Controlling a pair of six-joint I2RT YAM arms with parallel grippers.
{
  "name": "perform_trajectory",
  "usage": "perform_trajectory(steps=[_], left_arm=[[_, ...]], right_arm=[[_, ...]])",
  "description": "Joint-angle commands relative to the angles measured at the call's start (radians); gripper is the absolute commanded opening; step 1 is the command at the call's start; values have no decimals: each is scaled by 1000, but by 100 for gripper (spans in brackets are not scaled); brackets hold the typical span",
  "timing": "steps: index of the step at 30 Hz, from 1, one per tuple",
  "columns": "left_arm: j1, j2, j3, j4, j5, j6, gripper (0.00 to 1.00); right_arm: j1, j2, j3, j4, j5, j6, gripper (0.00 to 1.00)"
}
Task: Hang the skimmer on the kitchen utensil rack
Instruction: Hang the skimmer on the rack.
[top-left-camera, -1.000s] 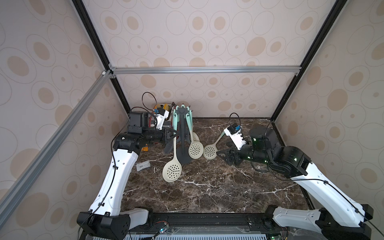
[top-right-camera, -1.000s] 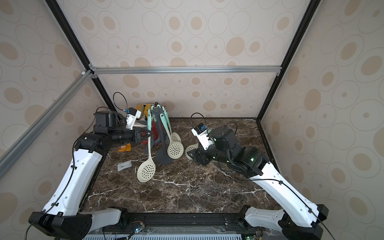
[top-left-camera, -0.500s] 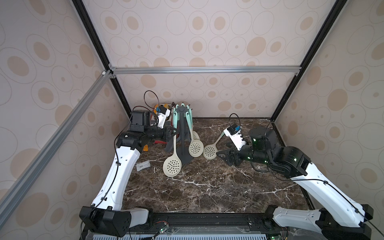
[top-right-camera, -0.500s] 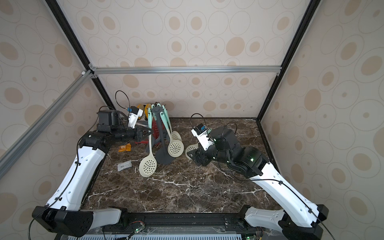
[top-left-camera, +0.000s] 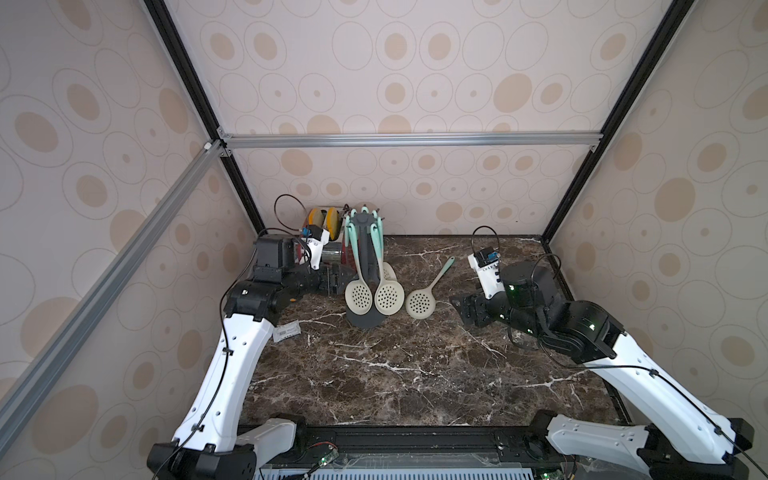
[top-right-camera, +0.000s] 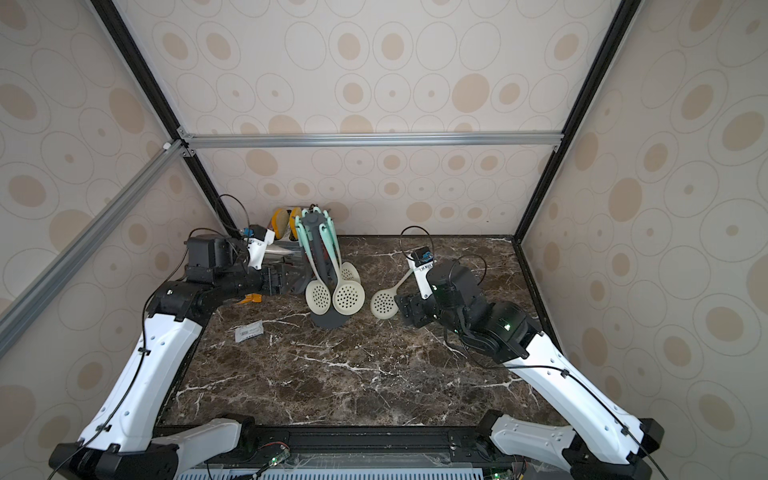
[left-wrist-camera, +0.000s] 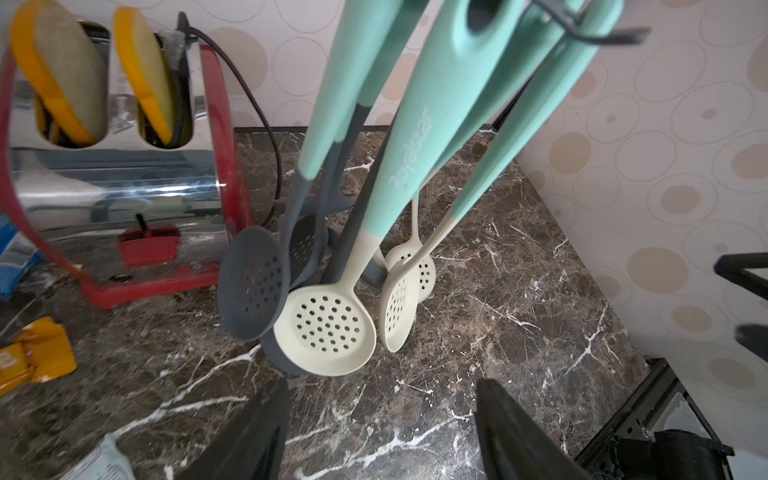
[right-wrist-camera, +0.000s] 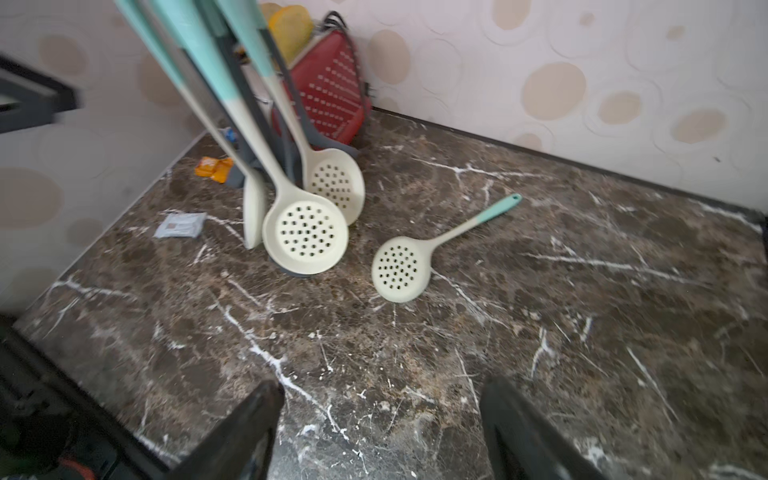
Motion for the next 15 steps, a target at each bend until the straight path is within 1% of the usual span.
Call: perform_trajectory(steps=[1, 3, 4, 5, 8, 10, 13, 15], left_arm=[[1, -102, -42, -64, -137, -47, 76], [-15, -164, -71, -98, -202, -42, 76], [-40, -194, -85, -116, -254, -38, 76], [-84, -219, -96, -133, -316, -29, 76], [-244, -250, -117, -178, -505, -13, 76], [-352, -265, -134, -185, -603, -17, 76], [-517, -276, -144, -188, -743, -33, 76], [-614, -267, -140, -192, -815, -43, 75]], right_arm=[[-83, 79, -57, 13, 20, 161, 85], [-173, 162, -73, 23, -88, 225, 83], [-221, 210, -81, 36, -151, 263, 81], [-262, 267, -85, 62, -216, 283, 81], [-339, 442, -58, 133, -347, 327, 80], [-372, 548, -20, 178, -419, 342, 79], [-398, 669, 27, 266, -476, 378, 78], [-407, 726, 50, 324, -491, 410, 78]])
